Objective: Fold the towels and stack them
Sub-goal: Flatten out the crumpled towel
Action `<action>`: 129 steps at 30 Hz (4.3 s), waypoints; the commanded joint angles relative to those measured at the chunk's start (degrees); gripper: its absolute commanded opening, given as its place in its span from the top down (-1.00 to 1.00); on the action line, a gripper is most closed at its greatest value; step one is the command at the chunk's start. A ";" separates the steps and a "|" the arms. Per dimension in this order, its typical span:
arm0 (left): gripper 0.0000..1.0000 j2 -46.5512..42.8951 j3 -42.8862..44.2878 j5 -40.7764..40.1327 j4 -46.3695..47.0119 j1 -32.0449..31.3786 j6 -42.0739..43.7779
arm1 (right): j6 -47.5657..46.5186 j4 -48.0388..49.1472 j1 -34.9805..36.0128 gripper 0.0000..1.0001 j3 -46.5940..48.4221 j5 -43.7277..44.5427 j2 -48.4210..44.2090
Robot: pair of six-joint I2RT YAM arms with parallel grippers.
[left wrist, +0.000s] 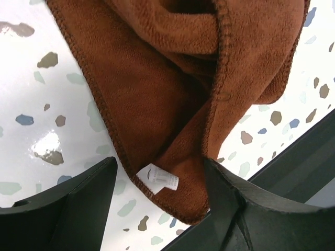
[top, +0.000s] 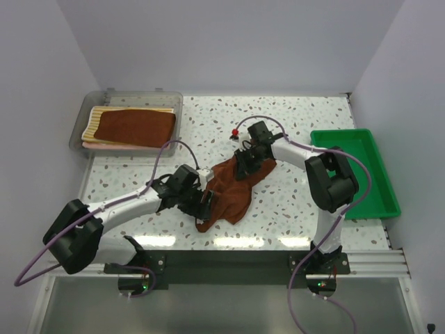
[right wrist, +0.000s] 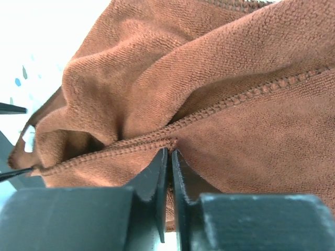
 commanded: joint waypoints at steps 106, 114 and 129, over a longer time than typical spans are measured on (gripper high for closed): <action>1.00 9.53 -1.19 -12.02 25.22 12.91 -28.21 | 14.11 4.29 -8.28 1.00 -7.03 17.63 -16.18; 1.00 2.32 14.89 -23.88 15.99 13.96 -12.03 | 13.14 0.42 -8.37 1.00 6.05 27.38 -21.64; 1.00 2.42 53.30 -29.61 17.12 14.58 15.92 | 4.89 0.59 -9.07 1.00 40.96 29.95 -23.21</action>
